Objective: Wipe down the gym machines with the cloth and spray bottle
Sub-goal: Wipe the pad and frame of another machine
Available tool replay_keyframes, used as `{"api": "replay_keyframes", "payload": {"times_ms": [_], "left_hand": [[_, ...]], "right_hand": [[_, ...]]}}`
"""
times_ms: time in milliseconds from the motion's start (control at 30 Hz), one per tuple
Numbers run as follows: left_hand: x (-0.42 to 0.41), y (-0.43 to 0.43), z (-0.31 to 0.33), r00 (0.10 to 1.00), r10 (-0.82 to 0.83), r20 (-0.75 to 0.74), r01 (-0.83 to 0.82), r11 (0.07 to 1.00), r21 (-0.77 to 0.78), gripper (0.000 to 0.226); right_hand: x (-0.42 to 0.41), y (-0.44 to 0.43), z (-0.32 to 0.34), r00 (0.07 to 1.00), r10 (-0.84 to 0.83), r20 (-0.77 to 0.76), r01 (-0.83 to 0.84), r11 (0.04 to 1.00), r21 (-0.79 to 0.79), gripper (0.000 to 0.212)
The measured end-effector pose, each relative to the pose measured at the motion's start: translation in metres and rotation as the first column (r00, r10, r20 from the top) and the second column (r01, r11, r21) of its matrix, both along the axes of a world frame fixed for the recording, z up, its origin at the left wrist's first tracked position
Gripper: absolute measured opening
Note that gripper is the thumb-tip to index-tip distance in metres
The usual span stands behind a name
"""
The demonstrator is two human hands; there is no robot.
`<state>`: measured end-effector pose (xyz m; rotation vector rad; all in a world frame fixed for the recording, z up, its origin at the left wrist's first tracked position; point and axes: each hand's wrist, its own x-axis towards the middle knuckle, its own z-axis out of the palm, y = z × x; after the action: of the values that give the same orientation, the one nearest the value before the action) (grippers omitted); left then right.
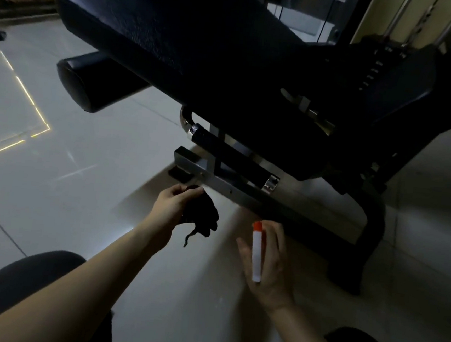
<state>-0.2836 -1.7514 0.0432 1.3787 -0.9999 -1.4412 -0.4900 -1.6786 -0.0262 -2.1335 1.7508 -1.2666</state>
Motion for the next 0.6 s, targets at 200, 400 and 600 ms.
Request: {"api": "replay_keyframes", "payload": {"times_ms": [200,400,600], "left_hand": [[0.009,-0.003,0.003,0.998,0.058,-0.002,-0.058,0.998,-0.027,0.018],[0.035,-0.002,0.004,0.997,0.067,-0.027,-0.067,0.998,0.004,0.038],[0.059,-0.010,-0.003,0.982,0.187,-0.009,-0.187,0.982,0.010,0.033]], "right_hand": [[0.019,-0.002,0.001,0.998,0.043,0.045,-0.041,0.998,-0.039,0.033],[0.056,-0.019,-0.004,0.996,0.088,-0.022,-0.087,0.996,0.019,0.034],[0.093,-0.046,0.003,0.997,0.070,0.020,-0.071,0.997,0.028,0.042]]}}
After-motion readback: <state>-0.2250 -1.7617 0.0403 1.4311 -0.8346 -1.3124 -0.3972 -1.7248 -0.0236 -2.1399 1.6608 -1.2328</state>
